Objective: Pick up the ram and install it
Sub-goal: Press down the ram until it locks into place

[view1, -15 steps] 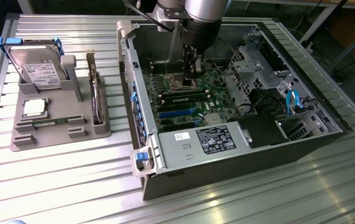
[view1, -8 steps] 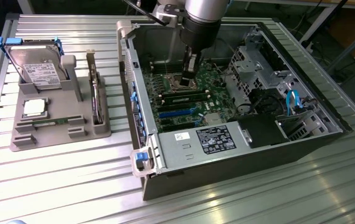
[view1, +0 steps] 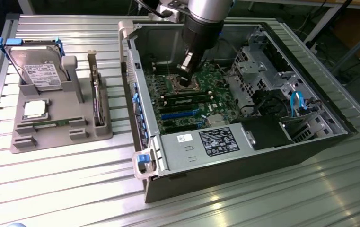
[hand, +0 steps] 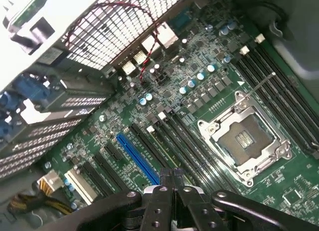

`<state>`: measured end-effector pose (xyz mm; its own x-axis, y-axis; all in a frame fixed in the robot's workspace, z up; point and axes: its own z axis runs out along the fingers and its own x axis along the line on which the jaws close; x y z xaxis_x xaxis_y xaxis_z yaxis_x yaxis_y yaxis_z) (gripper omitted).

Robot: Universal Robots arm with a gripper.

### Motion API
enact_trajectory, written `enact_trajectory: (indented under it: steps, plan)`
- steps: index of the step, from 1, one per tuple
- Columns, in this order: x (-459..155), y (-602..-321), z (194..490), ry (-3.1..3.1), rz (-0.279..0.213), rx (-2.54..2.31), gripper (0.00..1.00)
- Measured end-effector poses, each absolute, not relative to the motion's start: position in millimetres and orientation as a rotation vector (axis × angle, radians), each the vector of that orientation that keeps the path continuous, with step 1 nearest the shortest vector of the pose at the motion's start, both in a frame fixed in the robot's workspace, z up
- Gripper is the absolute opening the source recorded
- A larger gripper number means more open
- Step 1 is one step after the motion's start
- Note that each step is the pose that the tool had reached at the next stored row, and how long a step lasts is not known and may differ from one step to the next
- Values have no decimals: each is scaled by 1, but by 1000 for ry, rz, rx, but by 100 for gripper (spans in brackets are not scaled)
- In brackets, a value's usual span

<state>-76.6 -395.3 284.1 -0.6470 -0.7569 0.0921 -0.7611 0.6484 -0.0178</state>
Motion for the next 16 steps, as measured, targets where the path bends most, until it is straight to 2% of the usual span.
enact_trajectory:
  steps: [7, 16]
  plan:
    - [-76, -395, 284, -2836, 68, 1166, 11]
    - [-77, -395, 284, -2976, 50, 716, 11]
